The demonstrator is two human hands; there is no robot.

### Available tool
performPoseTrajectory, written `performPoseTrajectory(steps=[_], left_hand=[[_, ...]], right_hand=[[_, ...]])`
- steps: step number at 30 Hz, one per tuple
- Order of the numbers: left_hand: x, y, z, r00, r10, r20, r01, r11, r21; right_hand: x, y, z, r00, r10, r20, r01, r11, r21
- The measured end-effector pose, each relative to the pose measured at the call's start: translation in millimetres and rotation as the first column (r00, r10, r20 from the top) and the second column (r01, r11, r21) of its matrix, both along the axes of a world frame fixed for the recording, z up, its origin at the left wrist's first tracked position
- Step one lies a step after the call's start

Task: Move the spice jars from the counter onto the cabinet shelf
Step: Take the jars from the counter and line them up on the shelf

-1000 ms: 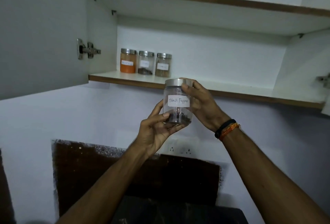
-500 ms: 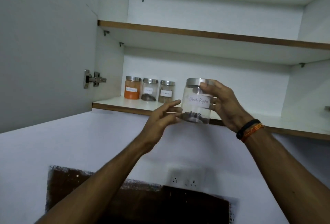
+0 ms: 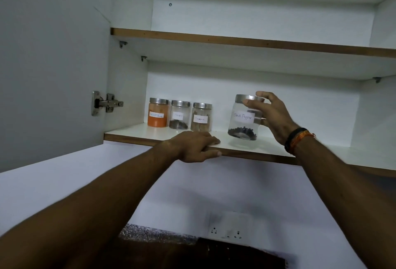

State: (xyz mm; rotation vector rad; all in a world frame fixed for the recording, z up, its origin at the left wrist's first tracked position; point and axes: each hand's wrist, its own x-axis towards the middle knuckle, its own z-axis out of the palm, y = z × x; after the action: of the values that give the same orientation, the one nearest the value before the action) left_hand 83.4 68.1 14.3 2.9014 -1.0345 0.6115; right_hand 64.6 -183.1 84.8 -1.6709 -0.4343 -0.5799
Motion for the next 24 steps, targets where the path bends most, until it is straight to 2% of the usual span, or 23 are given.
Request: performPoseTrajectory(steps=[3, 11, 14, 20, 24], left_hand=[[10.7, 2.8, -0.3, 1.0, -0.009, -0.007, 0.01, 0.999, 0.038], [19.6, 4.2, -6.6, 0.997, -0.049, 0.066, 0.048, 0.999, 0.007], [20.1, 4.4, -6.9, 0.996, -0.055, 0.073, 0.054, 0.998, 0.01], [18.0, 4.1, -7.9, 0.988, -0.077, 0.133, 0.077, 0.997, 0.005], [18.3, 4.1, -9.1, 0.987, -0.083, 0.136, 0.083, 0.997, 0.005]], right_hand=[[28.2, -0.4, -1.3, 0.999, -0.02, -0.035, 0.019, 0.999, -0.026], [89.8, 5.6, -8.4, 0.993, -0.001, -0.121, -0.014, 0.992, -0.125], [104.3, 5.7, -5.1, 0.993, 0.018, -0.114, -0.035, 0.988, -0.15], [125.9, 10.1, 2.8, 0.995, -0.084, -0.047, 0.064, 0.944, -0.323], [137.1, 10.9, 7.3, 0.992, -0.118, -0.04, 0.095, 0.924, -0.37]])
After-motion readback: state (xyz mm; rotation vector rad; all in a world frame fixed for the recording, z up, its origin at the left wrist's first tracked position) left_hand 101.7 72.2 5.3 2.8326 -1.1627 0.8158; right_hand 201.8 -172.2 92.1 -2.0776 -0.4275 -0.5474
